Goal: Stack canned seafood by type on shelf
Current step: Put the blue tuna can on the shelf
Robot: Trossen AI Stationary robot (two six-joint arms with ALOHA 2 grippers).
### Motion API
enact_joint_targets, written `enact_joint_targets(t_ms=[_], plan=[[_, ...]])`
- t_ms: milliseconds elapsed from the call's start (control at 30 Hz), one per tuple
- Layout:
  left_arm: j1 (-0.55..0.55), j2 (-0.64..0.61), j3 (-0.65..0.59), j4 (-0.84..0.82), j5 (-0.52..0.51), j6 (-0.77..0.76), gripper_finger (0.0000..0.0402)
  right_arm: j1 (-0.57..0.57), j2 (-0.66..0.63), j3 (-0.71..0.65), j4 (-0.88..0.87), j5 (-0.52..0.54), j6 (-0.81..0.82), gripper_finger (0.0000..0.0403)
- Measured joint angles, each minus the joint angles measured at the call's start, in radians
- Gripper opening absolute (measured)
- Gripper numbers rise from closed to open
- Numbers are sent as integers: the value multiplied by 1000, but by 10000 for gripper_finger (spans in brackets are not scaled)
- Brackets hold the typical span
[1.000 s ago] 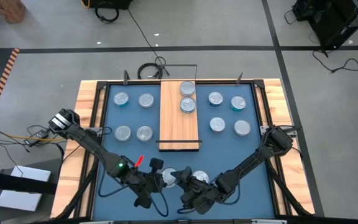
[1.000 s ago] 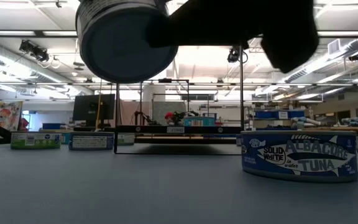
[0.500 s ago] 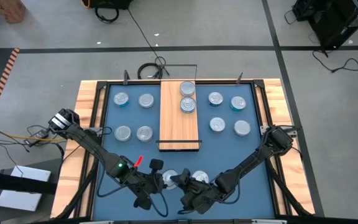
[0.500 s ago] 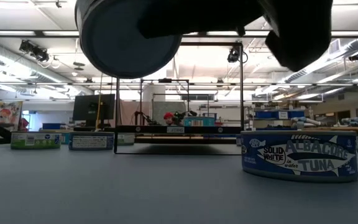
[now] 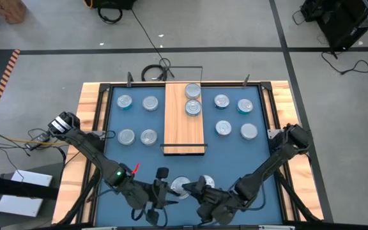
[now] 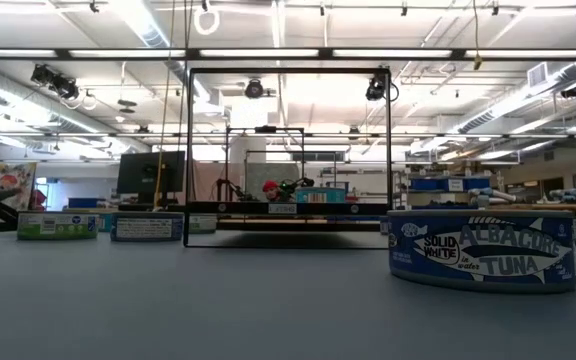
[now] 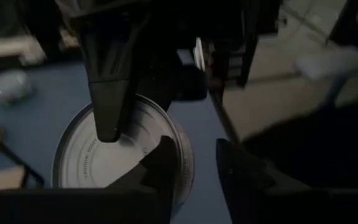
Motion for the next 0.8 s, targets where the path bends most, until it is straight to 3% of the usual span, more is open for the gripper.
enact_joint_targets(t_ms=[300,433,600,800], plan=[[-5,-4,-23,193,-58,84,137,23,-169,0,-225,77,14,141],[18,-3,-56,266,-47,93,133,-9,-227,-1,-336,16,43,141],[37,-1,-75,295,-20,108,131,-24,-244,-1,-353,-56,26,141],[66,0,-75,305,-6,122,130,-23,-253,-2,-363,-69,25,141]])
